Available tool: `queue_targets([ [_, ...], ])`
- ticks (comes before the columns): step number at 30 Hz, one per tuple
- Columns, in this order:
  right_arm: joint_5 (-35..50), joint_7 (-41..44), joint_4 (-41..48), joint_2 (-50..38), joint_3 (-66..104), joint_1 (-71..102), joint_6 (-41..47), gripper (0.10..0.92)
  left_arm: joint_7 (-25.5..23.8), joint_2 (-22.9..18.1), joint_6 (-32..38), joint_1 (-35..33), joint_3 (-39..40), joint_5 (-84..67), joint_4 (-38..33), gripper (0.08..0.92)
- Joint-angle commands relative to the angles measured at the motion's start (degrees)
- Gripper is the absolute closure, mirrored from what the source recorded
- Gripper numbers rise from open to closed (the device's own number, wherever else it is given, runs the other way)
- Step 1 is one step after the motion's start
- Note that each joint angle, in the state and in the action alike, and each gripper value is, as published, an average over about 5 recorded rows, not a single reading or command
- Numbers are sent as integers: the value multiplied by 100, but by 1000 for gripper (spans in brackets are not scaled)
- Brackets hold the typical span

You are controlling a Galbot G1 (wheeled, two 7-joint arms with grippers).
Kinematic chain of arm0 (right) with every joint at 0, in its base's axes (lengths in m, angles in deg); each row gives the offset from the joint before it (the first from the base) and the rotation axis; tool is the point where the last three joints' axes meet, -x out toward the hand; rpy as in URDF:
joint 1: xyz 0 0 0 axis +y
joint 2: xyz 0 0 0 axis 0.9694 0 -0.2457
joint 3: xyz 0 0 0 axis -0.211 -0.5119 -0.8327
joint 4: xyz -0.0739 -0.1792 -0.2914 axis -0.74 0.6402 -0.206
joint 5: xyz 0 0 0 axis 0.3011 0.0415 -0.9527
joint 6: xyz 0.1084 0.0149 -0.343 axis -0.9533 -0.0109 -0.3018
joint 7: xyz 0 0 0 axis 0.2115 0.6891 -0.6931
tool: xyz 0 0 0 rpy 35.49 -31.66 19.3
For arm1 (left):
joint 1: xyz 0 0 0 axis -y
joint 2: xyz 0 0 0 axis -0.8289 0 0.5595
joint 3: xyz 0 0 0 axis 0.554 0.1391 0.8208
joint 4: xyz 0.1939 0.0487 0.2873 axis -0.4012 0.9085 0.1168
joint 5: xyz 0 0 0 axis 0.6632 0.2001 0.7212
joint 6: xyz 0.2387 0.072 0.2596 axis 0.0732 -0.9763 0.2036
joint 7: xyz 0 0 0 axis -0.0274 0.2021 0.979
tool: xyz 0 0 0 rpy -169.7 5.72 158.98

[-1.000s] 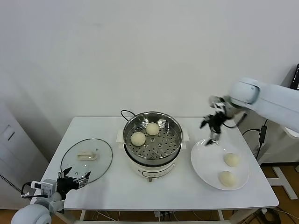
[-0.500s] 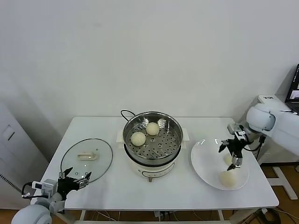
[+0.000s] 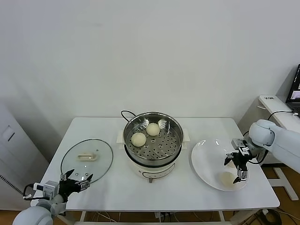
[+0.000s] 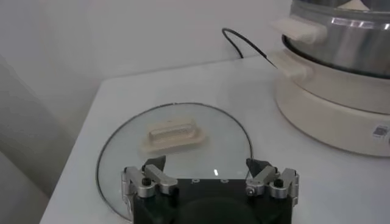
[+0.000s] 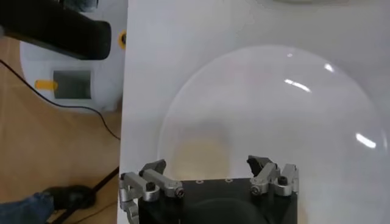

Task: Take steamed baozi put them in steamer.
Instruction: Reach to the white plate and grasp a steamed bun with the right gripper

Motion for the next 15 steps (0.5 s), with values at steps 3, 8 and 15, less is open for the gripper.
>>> queue_targets([
  [3,-338,-82,478,212,680,777,-208,203,-3,6,-1,2,1,7,20,177],
  [8,-331,-61,564,340,775,887,-214,212,-4,-1,3,4,3,9,38,177],
  [15,-353,136,563,354,777,866,-152,320,-1,-24,5,9,-8,19,57,177],
])
